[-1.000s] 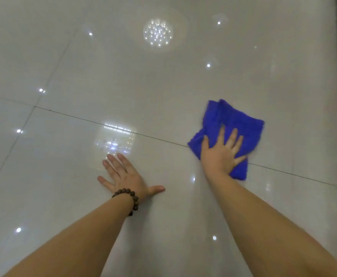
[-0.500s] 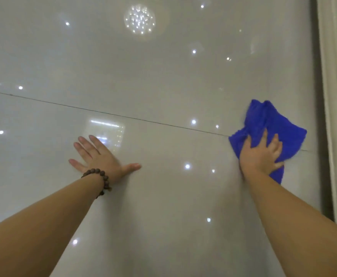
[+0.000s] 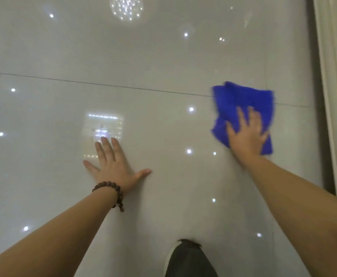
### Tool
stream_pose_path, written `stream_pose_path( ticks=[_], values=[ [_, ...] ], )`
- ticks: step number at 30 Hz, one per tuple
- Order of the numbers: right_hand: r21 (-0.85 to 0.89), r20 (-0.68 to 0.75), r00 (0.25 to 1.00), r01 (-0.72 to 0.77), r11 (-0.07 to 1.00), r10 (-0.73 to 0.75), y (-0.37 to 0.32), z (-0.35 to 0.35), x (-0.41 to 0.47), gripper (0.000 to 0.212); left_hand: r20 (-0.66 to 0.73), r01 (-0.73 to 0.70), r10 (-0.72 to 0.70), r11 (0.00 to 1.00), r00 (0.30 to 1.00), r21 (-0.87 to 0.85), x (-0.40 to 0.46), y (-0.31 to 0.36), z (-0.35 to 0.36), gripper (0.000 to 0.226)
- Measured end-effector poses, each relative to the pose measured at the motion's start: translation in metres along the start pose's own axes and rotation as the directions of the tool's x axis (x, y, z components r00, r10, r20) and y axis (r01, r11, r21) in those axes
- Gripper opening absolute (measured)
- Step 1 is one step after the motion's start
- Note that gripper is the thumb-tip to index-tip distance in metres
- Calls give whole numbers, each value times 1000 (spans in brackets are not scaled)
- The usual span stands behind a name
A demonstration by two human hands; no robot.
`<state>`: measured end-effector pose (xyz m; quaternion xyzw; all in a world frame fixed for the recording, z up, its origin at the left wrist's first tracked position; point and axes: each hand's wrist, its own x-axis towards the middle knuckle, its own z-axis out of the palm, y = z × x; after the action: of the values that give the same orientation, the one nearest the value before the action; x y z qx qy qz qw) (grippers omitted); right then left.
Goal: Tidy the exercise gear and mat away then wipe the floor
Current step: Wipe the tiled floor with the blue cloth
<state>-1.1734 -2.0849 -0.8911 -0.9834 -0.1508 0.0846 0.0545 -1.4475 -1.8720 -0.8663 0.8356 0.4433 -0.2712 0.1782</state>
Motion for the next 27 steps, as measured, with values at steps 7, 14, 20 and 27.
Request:
stream_pose_path(
  ticks=[7,14,20,27],
  values=[
    [45,-18,998,-54,998,55,-69,28,-85,63,7,-10,10,1000,1000,5,3,-5,10,136],
    [22,29,976,-215,976,214,57,-4,-81,62,-12,-34,34,999,999,-15,1,-6,9,134],
    [31,11,996,-86,996,86,-50,25,-130,63,24,-69,70,997,997,-43,3,-13,9,127],
    [103,60,936,-350,931,346,22,1,-108,63,-234,-171,104,942,967,-288,-14,-60,7,119]
  ],
)
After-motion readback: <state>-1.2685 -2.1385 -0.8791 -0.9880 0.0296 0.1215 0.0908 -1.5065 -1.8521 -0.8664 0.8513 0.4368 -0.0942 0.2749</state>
